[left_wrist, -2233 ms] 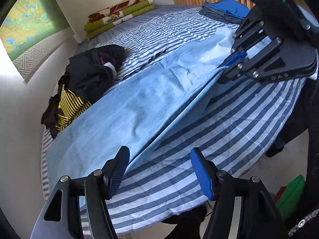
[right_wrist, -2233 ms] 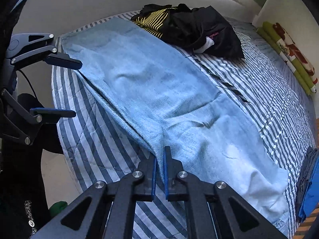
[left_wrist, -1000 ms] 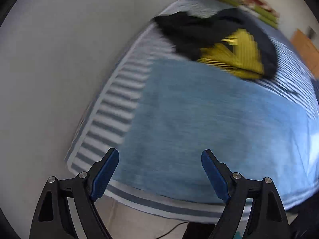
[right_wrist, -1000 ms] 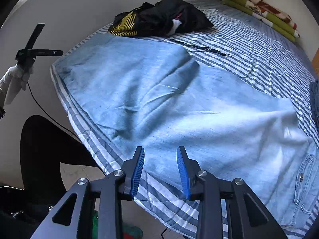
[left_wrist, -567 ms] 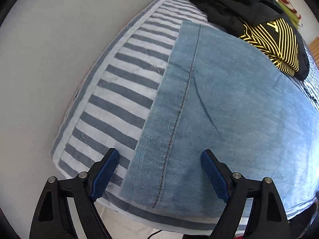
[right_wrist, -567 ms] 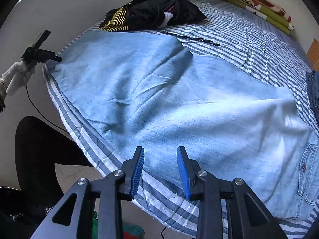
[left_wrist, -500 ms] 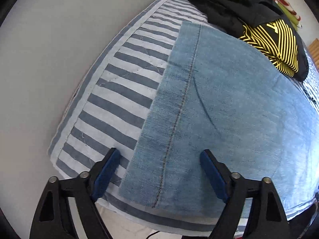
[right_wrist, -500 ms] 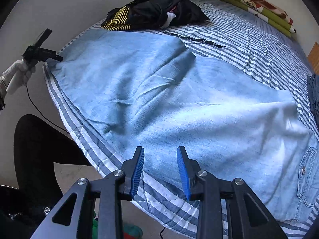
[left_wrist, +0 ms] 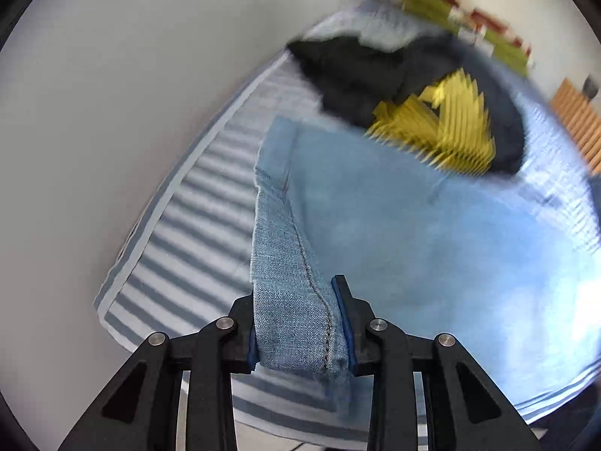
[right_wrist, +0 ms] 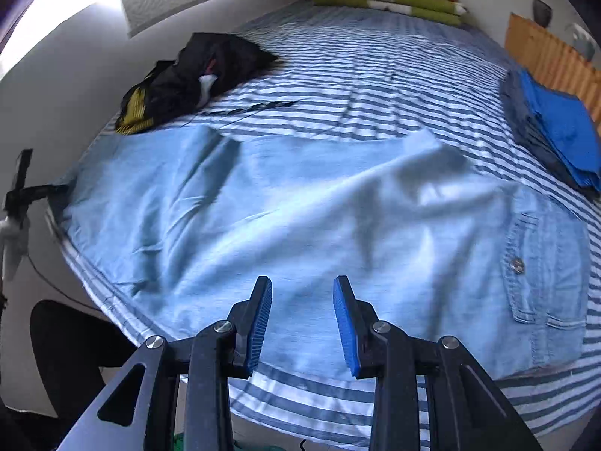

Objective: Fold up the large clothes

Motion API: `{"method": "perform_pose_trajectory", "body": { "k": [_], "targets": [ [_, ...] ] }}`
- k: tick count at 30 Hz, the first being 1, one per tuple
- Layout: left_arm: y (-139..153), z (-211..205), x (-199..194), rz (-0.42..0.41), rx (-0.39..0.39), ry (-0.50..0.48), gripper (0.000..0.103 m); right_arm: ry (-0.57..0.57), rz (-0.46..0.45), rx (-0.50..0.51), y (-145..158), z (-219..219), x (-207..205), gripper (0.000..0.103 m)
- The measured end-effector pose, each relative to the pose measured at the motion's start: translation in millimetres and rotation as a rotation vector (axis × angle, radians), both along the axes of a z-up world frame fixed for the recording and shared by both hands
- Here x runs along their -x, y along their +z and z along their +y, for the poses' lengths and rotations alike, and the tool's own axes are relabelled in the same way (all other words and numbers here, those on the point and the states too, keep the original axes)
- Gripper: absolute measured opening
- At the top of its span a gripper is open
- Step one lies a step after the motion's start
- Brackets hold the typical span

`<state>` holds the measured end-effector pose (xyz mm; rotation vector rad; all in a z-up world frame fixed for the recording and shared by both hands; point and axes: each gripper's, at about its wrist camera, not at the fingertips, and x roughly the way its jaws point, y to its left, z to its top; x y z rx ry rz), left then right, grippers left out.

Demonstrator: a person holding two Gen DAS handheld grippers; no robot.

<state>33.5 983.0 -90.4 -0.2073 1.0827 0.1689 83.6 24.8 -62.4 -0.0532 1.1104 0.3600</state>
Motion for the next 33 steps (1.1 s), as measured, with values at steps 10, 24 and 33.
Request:
{"method": "perform_pose_trajectory", "body": {
  "k": [10,24,33],
  "targets": [
    [149.6,-225.0,-23.2,-0.232,0.09,-0.399,0.034,-0.134,-0.072,-0.089,25.9,-54.0,-9.4,0.031],
    [84.2,-685.0,-4.4,-0.143,0.345,-0.981,0.011,-0.389,-0.007,-0.252,25.6,-227.7,-22.6,0.037],
    [-3.6,-696.0,57.7,0.004,0.301,-1.025,0.03,-0.405,0.171,-0.356,-22.6,-276.5,-58.6,0.045]
  ]
}}
